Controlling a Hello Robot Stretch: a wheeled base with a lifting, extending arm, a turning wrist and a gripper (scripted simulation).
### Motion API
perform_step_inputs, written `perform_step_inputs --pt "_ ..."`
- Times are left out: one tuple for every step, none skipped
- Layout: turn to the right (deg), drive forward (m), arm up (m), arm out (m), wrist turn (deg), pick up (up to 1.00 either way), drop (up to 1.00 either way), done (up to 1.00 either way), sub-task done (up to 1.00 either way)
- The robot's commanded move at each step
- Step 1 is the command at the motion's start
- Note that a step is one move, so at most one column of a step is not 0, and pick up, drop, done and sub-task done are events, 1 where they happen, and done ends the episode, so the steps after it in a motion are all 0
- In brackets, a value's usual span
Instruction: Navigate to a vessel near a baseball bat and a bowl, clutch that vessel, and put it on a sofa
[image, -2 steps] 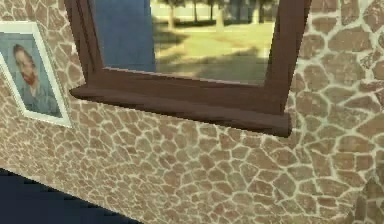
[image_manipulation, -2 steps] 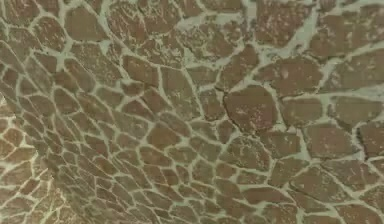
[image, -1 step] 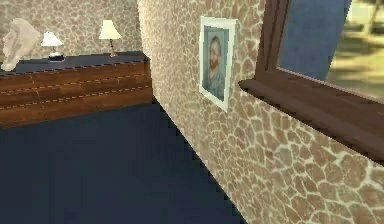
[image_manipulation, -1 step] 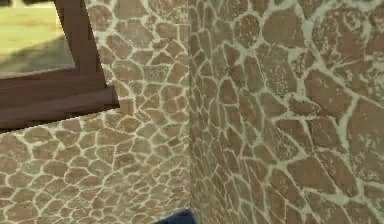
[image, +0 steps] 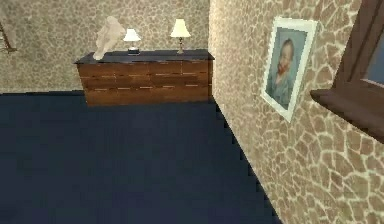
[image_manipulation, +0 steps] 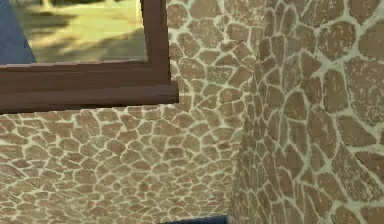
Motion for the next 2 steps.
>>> perform_step_inputs --pt "0.0 0.25 0.00 0.00 0.0 0.00 0.00 0.00 0.00" --pt "-45.0 0.00 0.00 0.00 0.0 0.00 0.00 0.00 0.00"
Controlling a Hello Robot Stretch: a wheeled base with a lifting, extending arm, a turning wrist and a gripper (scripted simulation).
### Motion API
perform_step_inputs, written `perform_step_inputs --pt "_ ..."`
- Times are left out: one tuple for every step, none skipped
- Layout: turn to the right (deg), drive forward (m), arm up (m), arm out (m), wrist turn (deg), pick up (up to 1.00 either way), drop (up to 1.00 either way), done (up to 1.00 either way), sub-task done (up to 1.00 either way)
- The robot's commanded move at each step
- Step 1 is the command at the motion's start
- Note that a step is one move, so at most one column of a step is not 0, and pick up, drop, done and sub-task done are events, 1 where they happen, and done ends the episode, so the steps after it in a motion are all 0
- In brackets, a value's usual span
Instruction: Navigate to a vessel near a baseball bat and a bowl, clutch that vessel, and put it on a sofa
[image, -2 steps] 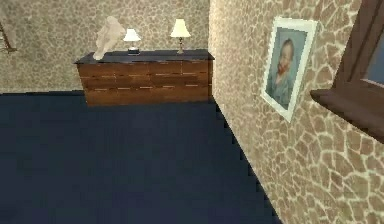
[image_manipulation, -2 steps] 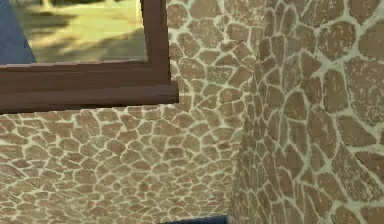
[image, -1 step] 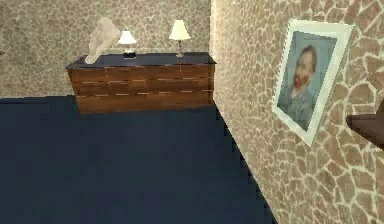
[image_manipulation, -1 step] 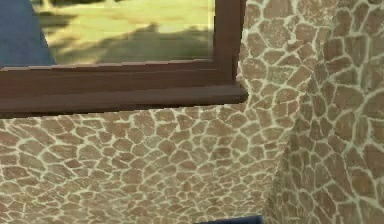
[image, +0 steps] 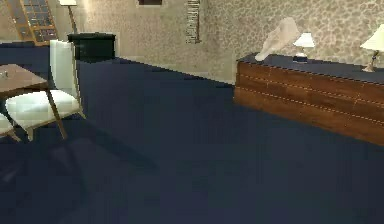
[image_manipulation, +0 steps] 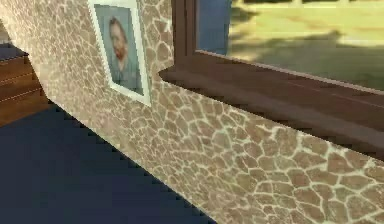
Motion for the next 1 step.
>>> perform_step_inputs --pt "-45.0 0.00 0.00 0.00 0.0 0.00 0.00 0.00 0.00"
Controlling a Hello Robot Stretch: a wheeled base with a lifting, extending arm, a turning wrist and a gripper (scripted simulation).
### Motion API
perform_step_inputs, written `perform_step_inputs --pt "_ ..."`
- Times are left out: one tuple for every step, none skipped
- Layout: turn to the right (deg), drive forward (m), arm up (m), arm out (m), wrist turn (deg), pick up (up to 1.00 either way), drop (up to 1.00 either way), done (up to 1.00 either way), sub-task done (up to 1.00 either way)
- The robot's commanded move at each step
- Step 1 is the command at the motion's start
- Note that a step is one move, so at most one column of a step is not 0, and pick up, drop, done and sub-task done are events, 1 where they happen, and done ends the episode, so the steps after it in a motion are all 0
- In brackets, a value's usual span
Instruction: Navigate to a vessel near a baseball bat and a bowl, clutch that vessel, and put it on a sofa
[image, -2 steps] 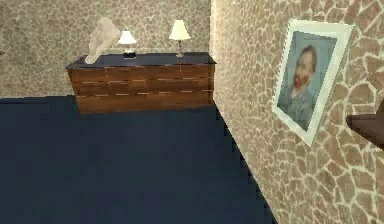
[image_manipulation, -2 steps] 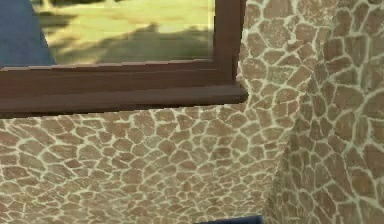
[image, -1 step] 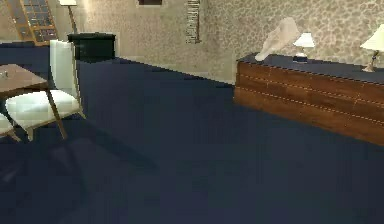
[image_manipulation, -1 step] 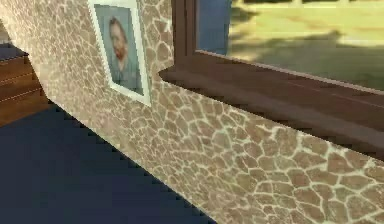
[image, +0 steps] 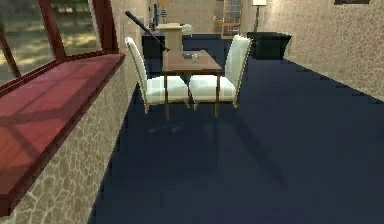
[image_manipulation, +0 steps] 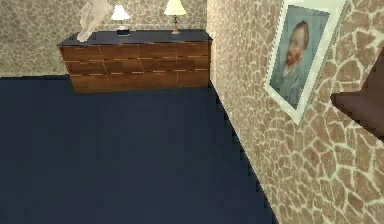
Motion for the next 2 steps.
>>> perform_step_inputs --pt "0.0 1.00 0.00 0.00 0.0 0.00 0.00 0.00 0.00" --pt "-3.0 0.00 0.00 0.00 0.0 0.00 0.00 0.00 0.00"
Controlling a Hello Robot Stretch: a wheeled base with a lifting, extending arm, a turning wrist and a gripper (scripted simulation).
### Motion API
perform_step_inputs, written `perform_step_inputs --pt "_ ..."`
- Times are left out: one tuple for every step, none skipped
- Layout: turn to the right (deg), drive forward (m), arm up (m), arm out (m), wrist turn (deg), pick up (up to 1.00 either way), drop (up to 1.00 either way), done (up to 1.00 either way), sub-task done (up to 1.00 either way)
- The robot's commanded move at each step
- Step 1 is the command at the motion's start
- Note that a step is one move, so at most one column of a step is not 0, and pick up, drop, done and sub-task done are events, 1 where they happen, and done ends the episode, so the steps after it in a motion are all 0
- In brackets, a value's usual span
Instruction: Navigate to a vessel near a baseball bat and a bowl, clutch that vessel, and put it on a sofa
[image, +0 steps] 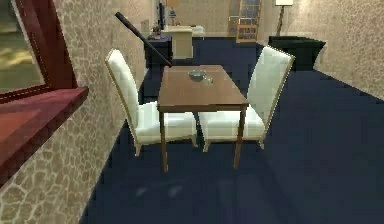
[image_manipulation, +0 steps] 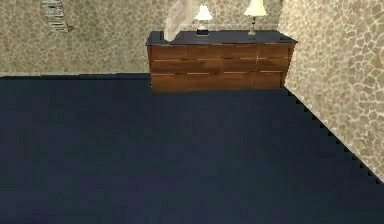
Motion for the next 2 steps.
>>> perform_step_inputs --pt "0.0 0.90 0.00 0.00 0.0 0.00 0.00 0.00 0.00" --pt "45.0 0.00 0.00 0.00 0.0 0.00 0.00 0.00 0.00"
